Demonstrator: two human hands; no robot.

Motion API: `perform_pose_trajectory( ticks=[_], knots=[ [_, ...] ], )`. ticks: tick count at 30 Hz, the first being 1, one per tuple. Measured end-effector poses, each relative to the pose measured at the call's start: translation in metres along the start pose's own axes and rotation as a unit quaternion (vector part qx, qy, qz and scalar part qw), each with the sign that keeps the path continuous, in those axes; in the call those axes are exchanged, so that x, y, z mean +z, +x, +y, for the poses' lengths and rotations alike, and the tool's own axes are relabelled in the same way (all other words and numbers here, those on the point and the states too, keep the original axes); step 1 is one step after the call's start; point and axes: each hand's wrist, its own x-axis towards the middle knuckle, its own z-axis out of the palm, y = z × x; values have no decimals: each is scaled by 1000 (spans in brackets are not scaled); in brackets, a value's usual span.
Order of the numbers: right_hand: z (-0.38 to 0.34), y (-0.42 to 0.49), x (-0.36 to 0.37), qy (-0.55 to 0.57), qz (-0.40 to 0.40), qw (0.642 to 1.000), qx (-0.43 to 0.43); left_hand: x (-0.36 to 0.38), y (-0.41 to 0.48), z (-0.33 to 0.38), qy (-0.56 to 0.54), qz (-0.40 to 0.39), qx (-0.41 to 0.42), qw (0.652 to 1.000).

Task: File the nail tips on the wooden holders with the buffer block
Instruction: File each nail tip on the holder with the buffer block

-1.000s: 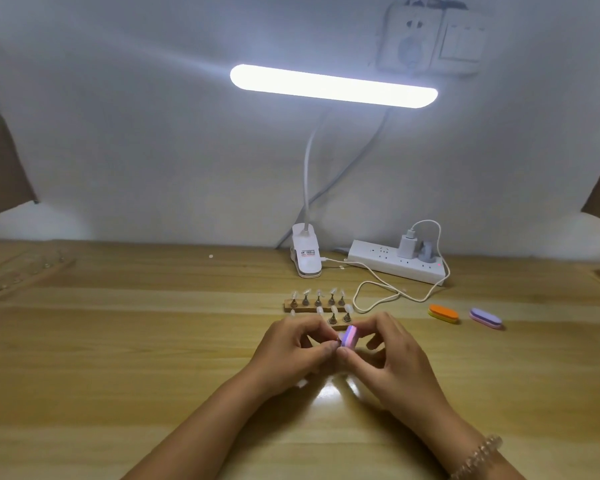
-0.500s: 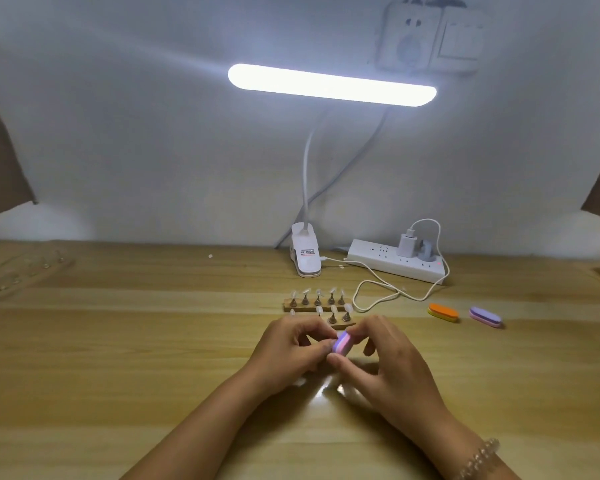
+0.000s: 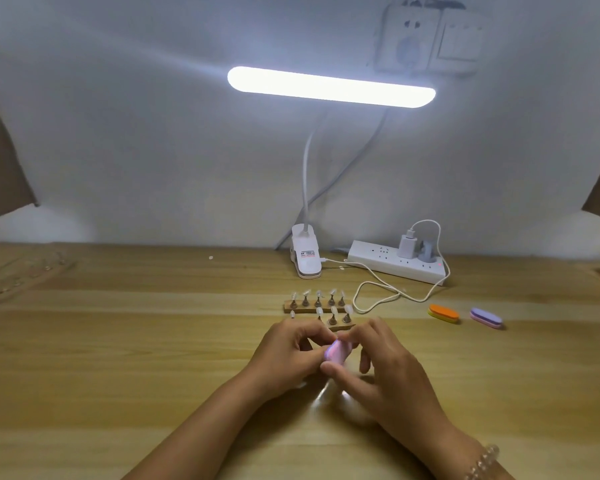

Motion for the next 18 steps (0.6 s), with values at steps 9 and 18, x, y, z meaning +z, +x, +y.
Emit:
perform_pose_trajectory(
  ticks=[9, 18],
  knots=[
    [0, 0, 1, 0, -28, 1000, 7, 0, 0, 1, 21, -19, -6, 1000],
    [-2, -1, 1, 13, -16, 1000, 10, 1, -1, 2, 21, -16, 5, 1000]
  ],
)
